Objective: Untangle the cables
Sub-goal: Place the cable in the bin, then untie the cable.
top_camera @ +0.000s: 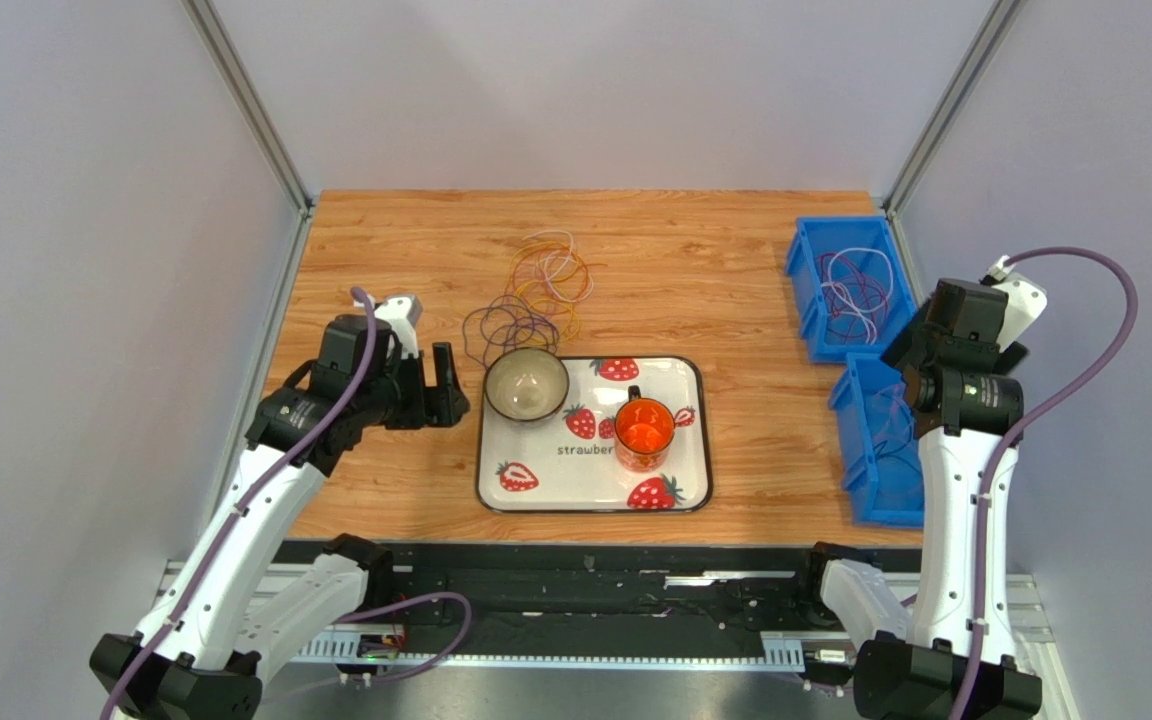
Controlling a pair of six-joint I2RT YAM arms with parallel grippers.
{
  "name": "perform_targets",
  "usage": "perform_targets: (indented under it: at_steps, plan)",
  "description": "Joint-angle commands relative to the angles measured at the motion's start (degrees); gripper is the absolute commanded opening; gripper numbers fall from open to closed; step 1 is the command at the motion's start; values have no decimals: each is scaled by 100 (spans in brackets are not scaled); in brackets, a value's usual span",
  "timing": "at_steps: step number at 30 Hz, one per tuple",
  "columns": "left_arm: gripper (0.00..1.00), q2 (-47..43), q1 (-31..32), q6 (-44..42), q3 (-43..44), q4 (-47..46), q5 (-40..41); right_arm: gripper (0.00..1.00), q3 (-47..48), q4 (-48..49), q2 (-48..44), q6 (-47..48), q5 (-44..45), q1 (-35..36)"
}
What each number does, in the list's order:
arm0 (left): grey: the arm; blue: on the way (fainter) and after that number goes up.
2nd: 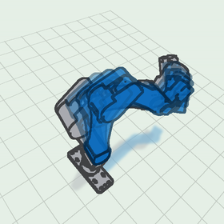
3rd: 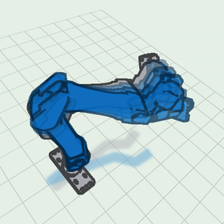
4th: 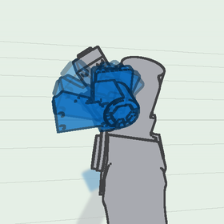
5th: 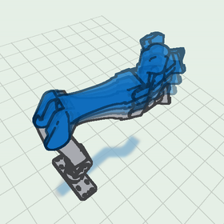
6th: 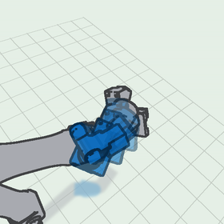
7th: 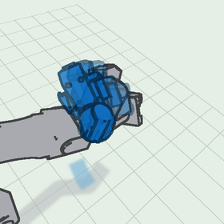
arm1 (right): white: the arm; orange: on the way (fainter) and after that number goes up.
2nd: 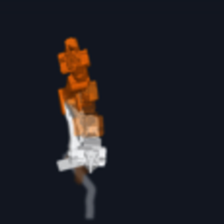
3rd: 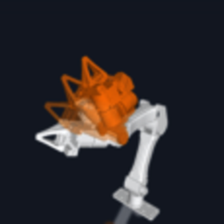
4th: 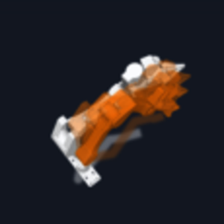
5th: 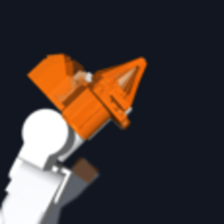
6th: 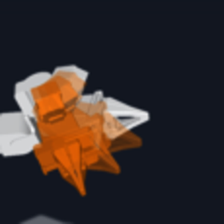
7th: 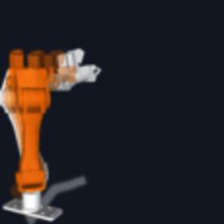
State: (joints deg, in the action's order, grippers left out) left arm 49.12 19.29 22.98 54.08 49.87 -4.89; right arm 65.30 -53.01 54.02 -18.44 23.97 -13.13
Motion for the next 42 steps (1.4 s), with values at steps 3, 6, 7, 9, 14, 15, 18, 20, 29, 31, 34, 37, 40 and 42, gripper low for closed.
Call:
perform_targets:
  at_steps: [3, 6, 7, 9, 14, 15, 18, 20, 29, 31, 34, 37, 40, 42]
  plan:
    - [86, 97, -22, -92, -30, -197, -92, 100, 369, -68, -41, -99, 29, -59]
    - [86, 89, -22, -75, -30, -188, -39, 100, 422, -86, -58, -81, 20, -59]
    - [86, 89, -22, -75, -30, -188, -21, 100, 448, -86, -76, -72, -32, -59]
    - [86, 89, -22, -57, -21, -188, -4, 100, 493, -95, -84, -99, -181, -59]
    - [85, 115, -22, -13, -38, -170, 84, 99, 554, 106, -172, -204, -1515, 2]
    - [85, 150, -22, -13, -30, -170, 102, 99, 537, 238, -199, -256, -1727, 46]
    - [85, 229, -22, 31, 14, -170, 189, 99, 449, 484, -278, -406, -2299, 327]
    - [84, 299, -22, 75, 41, -196, 242, 99, 379, 616, -278, -424, -2589, 599]
    - [82, 1098, -22, 321, 365, -627, 418, 99, 378, 1170, 301, -310, -2072, 2601]
    - [82, 1301, -22, 347, 567, -715, 479, 99, 300, 1328, 468, -318, -2010, 2849]
    - [82, 1740, -22, 365, 909, -829, 480, 99, 28, 1627, 618, -397, -2010, 3236]
    - [82, 2232, -22, 391, 1349, -917, 480, 99, -280, 2022, 706, -441, -1949, 3632]
    - [81, 2785, -22, 435, 1850, -987, 480, 99, -710, 2391, 820, -538, -1799, 3983]
    - [81, 3207, -22, 444, 2235, -1014, 480, 99, -948, 2559, 926, -643, -1773, 4186]
